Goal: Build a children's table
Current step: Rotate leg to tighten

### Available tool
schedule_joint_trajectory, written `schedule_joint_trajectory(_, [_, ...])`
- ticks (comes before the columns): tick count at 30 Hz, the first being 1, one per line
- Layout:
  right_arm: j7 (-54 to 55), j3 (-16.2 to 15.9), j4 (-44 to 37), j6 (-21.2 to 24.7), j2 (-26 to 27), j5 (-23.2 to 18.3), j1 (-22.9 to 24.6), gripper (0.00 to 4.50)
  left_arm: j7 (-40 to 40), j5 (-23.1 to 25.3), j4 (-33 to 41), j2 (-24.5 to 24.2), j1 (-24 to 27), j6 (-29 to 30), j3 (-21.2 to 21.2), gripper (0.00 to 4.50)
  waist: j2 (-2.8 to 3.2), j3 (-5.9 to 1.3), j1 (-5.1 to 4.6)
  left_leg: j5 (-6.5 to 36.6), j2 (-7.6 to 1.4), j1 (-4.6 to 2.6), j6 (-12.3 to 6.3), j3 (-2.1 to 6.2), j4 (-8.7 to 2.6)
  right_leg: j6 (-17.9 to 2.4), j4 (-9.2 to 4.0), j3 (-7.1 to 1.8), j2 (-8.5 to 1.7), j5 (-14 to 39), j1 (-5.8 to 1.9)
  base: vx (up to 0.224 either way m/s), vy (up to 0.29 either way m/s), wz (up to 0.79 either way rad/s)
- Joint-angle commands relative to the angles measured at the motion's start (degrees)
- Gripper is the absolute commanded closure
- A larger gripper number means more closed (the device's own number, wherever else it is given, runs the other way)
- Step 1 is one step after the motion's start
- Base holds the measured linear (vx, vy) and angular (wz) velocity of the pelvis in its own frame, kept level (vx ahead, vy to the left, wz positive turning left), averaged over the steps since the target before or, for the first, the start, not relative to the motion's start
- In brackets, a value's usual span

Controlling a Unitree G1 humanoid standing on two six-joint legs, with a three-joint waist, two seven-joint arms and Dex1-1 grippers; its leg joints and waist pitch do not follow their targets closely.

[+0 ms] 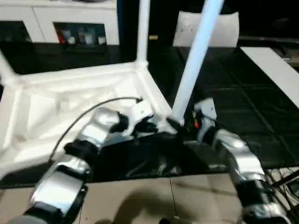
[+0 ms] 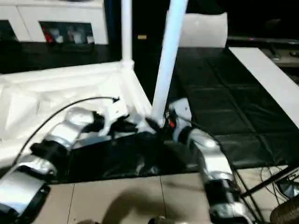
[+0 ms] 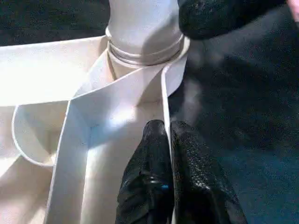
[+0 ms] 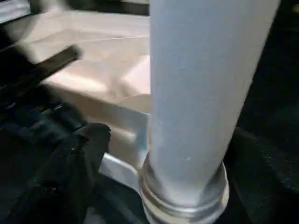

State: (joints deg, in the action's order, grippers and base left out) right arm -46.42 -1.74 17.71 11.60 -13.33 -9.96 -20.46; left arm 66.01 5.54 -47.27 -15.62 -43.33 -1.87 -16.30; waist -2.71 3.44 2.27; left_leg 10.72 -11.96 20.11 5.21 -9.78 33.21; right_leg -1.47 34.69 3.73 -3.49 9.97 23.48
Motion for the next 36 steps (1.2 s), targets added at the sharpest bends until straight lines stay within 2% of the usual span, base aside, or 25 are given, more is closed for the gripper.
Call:
schedule_joint_trajectory(1, [-3.89, -0.28, -2.28, -0.01, -1.83, -1.68, 0.15, 0.01, 5.26, -1.36, 2.29, 0.20, -0.33, -2.61, -1.73, 4.50, 0.54, -3.40, 0.17, 11.35, -1.29, -0.28, -3.62, -0.11, -3.57, -11.93, -4.64, -2.93, -4.07, 13.30, -3.31, 0.000, 0.000, 0.00])
schedule_joint_trajectory(8, [-17.23, -2.08, -4.36, 0.29, -9.06, -5.38, 1.42, 0.01, 17.64, -2.00, 0.71, -4.15, -1.14, -6.07, -3.57, 4.50, 0.33, -3.47, 0.92, 10.94, -1.27, -0.17, -3.89, -0.18, -3.52, -12.38, -4.37, -2.92, -4.08, 11.29, -3.54, 0.000, 0.000, 0.00])
schedule_joint_trajectory(10, [-19.87, -2.98, -4.29, -0.32, -10.20, -5.24, 1.51, 0.28, 19.74, -1.79, 0.32, -4.77, -1.33, -7.05, -4.14, 4.50, 0.27, -3.41, 1.10, 10.83, -1.29, -0.11, -3.76, -0.21, -3.51, -11.94, -4.46, -2.82, -4.11, 12.86, -3.54, 0.000, 0.000, 0.00])
schedule_joint_trajectory(14, [-24.51, -4.38, -3.26, -0.13, -11.53, -6.46, 0.80, 0.55, 24.33, -1.88, 0.09, -5.70, -1.65, -8.90, -5.31, 4.50, 0.27, -3.38, 1.39, 11.08, -1.53, -0.18, -3.65, -0.22, -3.54, -11.95, -4.42, -2.72, -4.12, 13.70, -3.37, 0.000, 0.000, 0.00])
schedule_joint_trajectory(21, [-27.57, -6.10, -1.49, -0.70, -11.61, -6.13, -0.97, 1.16, 26.49, -1.87, 0.24, -6.13, -1.95, -10.74, -7.22, 4.50, 0.21, -3.35, 1.85, 11.13, -1.54, -0.15, -3.11, -0.29, -3.52, -11.67, -4.41, -2.73, -4.20, 14.74, -3.26, 0.000, 0.000, 0.00])
schedule_joint_trajectory(22, [-28.12, -6.42, -1.37, -0.70, -11.67, -6.10, -1.12, 1.16, 26.49, -2.02, 0.28, -6.13, -2.02, -10.83, -7.54, 4.50, 0.27, -3.34, 1.96, 10.90, -1.54, -0.17, -3.11, -0.29, -3.52, -11.72, -4.40, -2.74, -4.21, 14.37, -3.25, 0.000, 0.000, 0.00])
schedule_joint_trajectory(26, [-29.82, -7.38, -1.31, -0.39, -11.87, -6.37, -1.49, 1.62, 26.49, -2.34, -0.11, -5.97, -2.52, -11.27, -8.23, 4.50, 0.18, -3.36, 2.34, 10.00, -1.57, -0.22, -3.35, -0.39, -3.47, -12.11, -4.18, -2.75, -4.08, 12.41, -3.22, 0.000, 0.000, 0.00])
schedule_joint_trajectory(29, [-30.66, -7.81, -1.28, 0.04, -12.00, -6.58, -1.59, 1.84, 26.49, -2.49, -0.27, -5.95, -2.75, -11.40, -8.50, 4.50, 0.21, -3.27, 2.57, 10.36, -1.58, -0.24, -3.14, -0.35, -3.54, -11.64, -4.28, -2.72, -4.17, 13.80, -3.21, 0.000, 0.000, 0.00])
schedule_joint_trajectory(30, [-31.01, -7.97, -1.21, 0.16, -12.02, -6.60, -1.66, 2.01, 26.49, -2.56, -0.37, -6.01, -2.82, -11.50, -8.69, 4.50, 0.10, -3.27, 2.54, 10.44, -1.57, -0.17, -3.04, -0.32, -3.55, -11.48, -4.28, -2.71, -4.16, 14.06, -3.26, 0.000, 0.000, 0.00])
schedule_joint_trajectory(36, [-31.46, -8.26, -1.24, 0.89, -11.77, -7.11, -1.81, 2.42, 26.49, -3.14, -0.70, -6.25, -2.95, -11.18, -8.94, 4.50, 0.19, -3.23, 2.55, 10.46, -1.53, -0.15, -2.82, -0.31, -3.57, -11.20, -4.36, -2.69, -4.14, 14.45, -3.23, 0.000, 0.000, 0.00])
